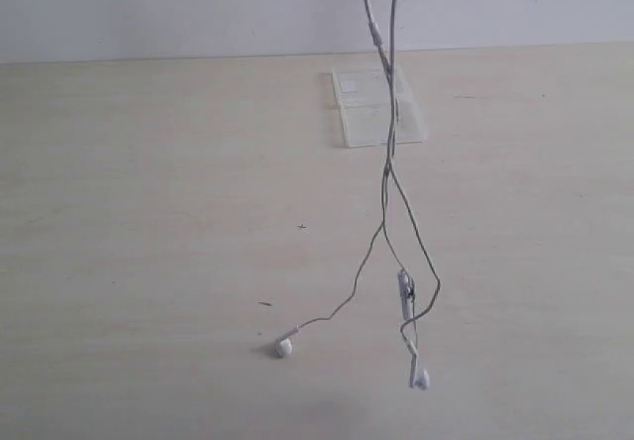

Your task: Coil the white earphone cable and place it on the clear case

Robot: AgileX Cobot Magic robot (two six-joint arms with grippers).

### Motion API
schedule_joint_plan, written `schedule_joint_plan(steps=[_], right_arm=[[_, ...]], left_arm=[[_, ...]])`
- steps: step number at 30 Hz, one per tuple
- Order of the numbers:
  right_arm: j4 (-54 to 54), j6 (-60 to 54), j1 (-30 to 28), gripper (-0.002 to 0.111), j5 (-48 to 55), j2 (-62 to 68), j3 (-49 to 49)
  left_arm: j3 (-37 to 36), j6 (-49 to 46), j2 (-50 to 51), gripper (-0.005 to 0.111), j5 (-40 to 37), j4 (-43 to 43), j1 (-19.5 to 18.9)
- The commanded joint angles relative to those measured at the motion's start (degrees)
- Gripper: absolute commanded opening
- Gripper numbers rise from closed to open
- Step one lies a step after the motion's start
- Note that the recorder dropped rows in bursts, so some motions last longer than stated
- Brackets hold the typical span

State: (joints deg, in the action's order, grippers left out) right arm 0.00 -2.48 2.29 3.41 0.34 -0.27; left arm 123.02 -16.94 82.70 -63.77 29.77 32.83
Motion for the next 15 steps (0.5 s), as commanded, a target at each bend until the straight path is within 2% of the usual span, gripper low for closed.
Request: schedule_joint_plan(steps=[1, 5, 10, 13, 15], right_arm=[[4.31, 5.05, -0.31, 0.0, -7.99, -0.34, 0.27], [9.29, 12.05, -0.31, 0.0, -14.76, -0.34, 0.27], [8.18, 16.61, -0.31, 0.0, -18.17, 2.07, 0.09], [2.68, 21.53, -0.31, 0.0, -20.91, 7.14, -2.39], [-5.68, 28.0, -0.31, 0.0, -22.05, 12.04, -4.92]], left_arm=[[0.27, -0.38, 0.64, 0.0, 3.61, -0.52, -0.23], [0.27, -0.75, 1.27, 0.0, 5.57, -0.87, -0.23], [0.27, -0.75, 2.28, 0.0, 7.15, -1.1, -0.23], [0.27, -0.75, 3.16, 0.0, 7.4, -1.33, -0.23], [0.27, -0.75, 3.89, 0.0, 8.15, -1.58, -0.23]])
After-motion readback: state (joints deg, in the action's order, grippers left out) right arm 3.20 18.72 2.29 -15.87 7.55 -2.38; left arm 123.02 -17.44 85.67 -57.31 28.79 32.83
